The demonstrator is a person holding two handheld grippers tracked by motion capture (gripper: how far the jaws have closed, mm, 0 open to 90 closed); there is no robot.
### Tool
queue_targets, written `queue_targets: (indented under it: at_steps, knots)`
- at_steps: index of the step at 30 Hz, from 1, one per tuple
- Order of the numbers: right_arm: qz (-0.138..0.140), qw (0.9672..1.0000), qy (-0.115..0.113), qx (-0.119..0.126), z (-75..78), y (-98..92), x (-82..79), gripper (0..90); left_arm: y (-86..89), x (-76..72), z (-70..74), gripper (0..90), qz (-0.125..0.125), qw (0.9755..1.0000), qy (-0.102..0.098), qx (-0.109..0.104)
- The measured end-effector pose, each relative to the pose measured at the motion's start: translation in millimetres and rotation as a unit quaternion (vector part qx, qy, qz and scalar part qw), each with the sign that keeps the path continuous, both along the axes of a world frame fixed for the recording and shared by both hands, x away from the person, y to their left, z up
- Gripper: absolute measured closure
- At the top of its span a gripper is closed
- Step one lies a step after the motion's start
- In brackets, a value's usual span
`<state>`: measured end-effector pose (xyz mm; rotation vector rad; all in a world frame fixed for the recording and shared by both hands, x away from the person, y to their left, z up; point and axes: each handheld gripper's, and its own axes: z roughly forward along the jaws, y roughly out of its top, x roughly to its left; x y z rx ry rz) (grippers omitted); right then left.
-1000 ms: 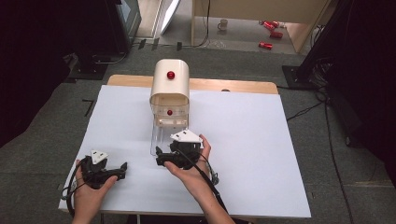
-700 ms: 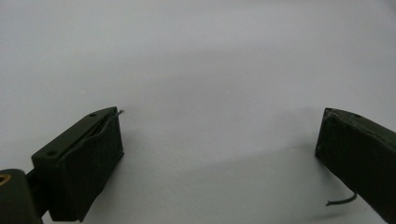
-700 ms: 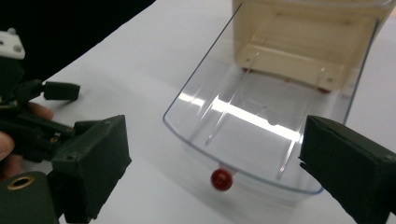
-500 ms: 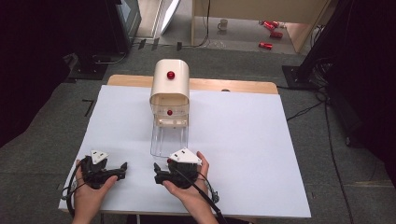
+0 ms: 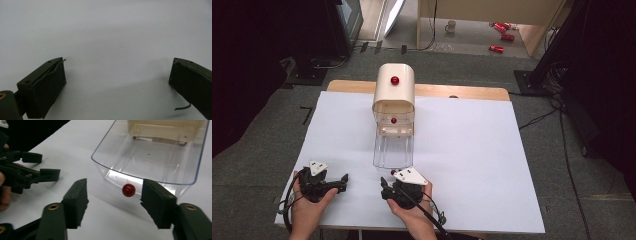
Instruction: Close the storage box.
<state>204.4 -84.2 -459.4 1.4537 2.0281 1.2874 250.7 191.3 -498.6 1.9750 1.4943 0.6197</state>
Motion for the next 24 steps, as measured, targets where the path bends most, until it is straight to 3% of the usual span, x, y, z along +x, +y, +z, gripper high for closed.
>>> queue_targets:
  at_steps: [2, 6, 14, 24]
  knots:
    - [-0.013, 0.9999, 0.002, -0.002, -6.8, -0.3, 0.7, 51.8, 0.0, 0.0, 0.0, 0.6, 0.000, 1.0000, 0.000, 0.000]
    - [-0.019, 0.9997, 0.010, -0.010, -15.1, 2.1, 2.0, 58.6, 0.0, 0.0, 0.0, 0.6, 0.000, 1.0000, 0.000, 0.000]
    - [-0.033, 0.9992, 0.019, -0.015, -26.3, 5.1, 11.7, 65.9, 0.0, 0.0, 0.0, 0.6, 0.000, 1.0000, 0.000, 0.000]
    - [-0.043, 0.9987, 0.023, -0.016, -28.7, 7.4, 15.0, 74.5, 0.1, 0.1, 0.1, 0.6, 0.000, 1.0000, 0.000, 0.000]
